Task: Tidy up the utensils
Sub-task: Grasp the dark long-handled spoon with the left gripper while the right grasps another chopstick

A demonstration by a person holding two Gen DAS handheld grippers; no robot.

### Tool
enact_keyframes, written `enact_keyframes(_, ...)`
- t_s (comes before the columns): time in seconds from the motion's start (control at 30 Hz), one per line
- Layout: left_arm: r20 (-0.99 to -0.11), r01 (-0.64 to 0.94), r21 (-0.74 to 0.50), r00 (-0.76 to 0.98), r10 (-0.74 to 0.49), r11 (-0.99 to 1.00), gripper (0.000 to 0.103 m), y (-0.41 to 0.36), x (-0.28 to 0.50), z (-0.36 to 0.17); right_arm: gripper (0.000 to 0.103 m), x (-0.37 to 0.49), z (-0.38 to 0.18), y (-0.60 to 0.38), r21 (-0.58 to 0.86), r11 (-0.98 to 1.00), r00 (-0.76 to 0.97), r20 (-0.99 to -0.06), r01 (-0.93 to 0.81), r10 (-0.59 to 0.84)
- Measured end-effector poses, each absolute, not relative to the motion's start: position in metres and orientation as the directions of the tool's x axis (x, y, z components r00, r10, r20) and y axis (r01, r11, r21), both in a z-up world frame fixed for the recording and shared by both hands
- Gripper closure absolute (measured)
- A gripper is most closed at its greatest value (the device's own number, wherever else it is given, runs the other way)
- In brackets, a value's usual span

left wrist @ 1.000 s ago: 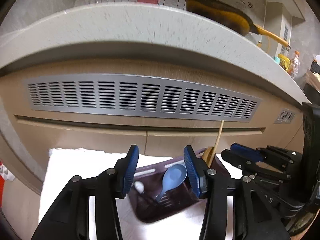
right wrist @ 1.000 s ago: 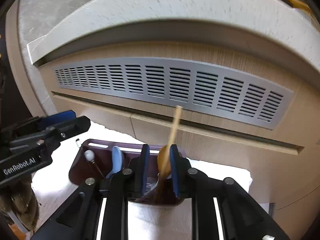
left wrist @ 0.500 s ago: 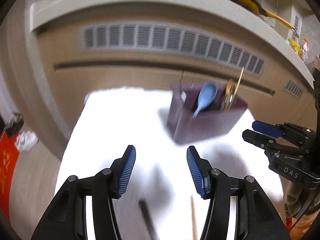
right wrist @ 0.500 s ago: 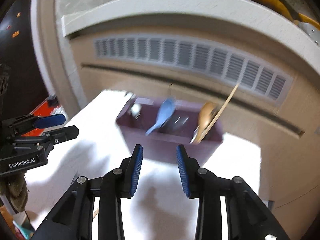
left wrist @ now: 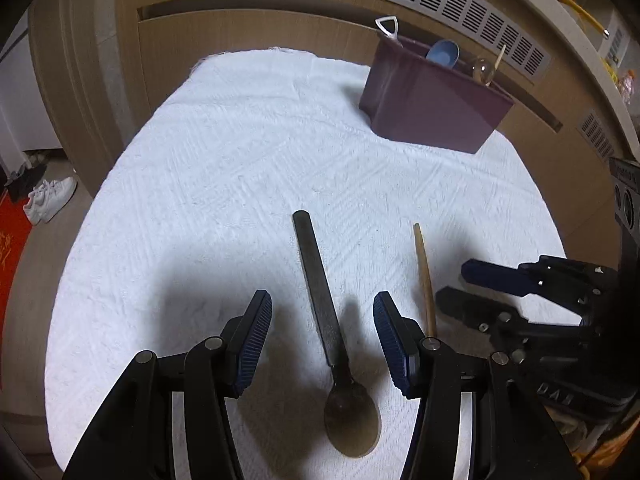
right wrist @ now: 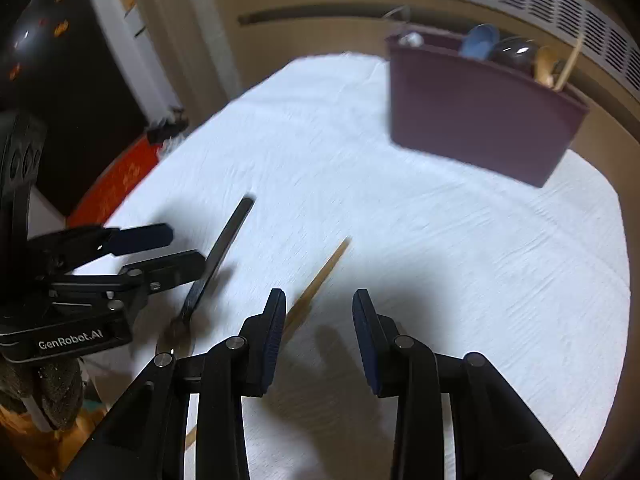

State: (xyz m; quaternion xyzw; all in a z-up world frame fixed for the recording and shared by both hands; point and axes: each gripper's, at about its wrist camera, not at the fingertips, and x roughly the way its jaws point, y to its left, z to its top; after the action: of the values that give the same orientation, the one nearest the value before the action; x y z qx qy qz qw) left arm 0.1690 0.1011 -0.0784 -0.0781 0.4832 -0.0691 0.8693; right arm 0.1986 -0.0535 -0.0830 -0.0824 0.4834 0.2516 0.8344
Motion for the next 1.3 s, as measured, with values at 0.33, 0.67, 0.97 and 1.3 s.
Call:
enact_keyframes(0.33,-0.846,0.038,-0.066,0.529,-0.076,0.997,0.072,0.078,0.199,-0.092,0.070,0.208,-0.087,-0.057,0.080,0.886,0.429,-0.853,-0.456,0.298)
enact_keyframes(0.67,-0.797,0.022,-0.017,0.603,-0.027,1.000,0.091,0.093,0.182,-0.081,0.070,0.200,-0.087,-0.053,0.108,0.877,0.398,-0.861,-0.468,0.318)
enact_keyframes(0.97,-0.755,-0.057,-0.082,0.655,-0.024,0.995,0.091,0.144,0.179,-0.053,0.070,0.206,-0.098,-0.029,0.100,0.869,0.355,-0.886,-0.484,0.299)
enact_keyframes(1.3,-0.762,-0.071,-0.149,0.644,-0.069,0.986,0.091,0.160,0.175,-0.056,0.079,0.217,-0.103,0.005,0.024,0.828,0.372,-0.886,-0.561,0.278)
